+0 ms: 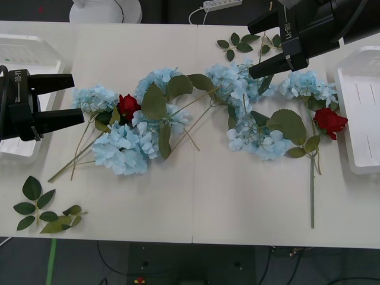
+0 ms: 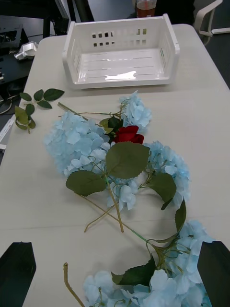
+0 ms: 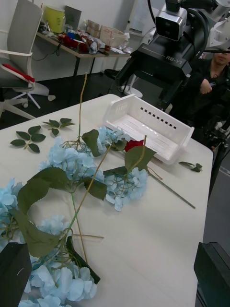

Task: Place the red flowers into the right box and the blue flowers into the left box. If a person shows an open palm, hand one flower to the person first, then continue sorting.

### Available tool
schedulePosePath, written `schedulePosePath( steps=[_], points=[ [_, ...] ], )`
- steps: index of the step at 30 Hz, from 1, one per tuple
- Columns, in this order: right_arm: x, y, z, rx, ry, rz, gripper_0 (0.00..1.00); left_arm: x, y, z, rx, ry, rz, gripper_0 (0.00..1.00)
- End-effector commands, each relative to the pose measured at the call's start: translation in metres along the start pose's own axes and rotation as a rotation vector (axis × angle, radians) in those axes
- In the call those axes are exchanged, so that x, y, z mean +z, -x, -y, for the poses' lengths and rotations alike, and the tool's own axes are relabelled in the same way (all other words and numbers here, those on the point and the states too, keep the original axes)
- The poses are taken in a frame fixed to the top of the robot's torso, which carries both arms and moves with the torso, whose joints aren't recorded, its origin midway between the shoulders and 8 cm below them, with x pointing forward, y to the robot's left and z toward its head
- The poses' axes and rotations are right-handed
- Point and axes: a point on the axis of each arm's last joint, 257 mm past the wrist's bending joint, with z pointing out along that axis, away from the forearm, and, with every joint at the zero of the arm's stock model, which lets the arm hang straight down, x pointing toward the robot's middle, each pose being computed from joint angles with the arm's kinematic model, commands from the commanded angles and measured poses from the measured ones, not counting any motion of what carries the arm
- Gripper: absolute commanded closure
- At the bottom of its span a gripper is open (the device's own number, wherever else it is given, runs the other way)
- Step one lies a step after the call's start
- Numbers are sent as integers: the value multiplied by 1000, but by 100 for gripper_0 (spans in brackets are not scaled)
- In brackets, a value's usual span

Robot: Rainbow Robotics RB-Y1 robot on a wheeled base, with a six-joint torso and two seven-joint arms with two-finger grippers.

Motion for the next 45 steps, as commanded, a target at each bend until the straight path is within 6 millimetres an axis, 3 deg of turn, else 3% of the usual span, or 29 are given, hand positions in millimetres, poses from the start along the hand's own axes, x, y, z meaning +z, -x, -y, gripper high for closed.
schedulePosePath(
  steps=[1, 2, 3, 4, 9, 13, 18, 23, 29, 38, 45],
  points=[
    [-9, -28, 5, -23, -31, -65, 0, -1, -4, 6, 61, -9, -21, 0],
    [-11, -25, 9, -39, -42, -73, 0, -1, -4, 6, 61, -9, -21, 0],
    [-13, -29, 13, -55, -53, -95, 0, 0, -42, 13, -54, -12, -30, 0],
    [-14, -30, 17, -71, -66, -108, 0, 0, -43, 13, -67, -11, -21, 0],
    [-9, -34, 29, 30, -107, -134, 0, -11, -14, 3, -116, 8, 41, 0],
    [-7, -49, 43, 227, -154, -148, 0, -34, -3, -32, -213, 97, 0, 0],
    [-2, -78, 63, 477, -226, -177, 0, -55, -9, -78, -304, 223, -74, 0],
    [-6, -127, 75, 708, -310, -273, 0, -77, -30, -127, -374, 370, -164, 0],
    [-16, -182, 73, 956, -396, -397, 0, -76, -63, -165, -423, 455, -269, 0],
    [0, -229, 73, 1220, -500, -449, 0, -75, -118, -209, -438, 539, -444, 0],
    [11, -259, 70, 1357, -566, -478, 0, -62, -152, -228, -435, 564, -571, 0]
  ],
)
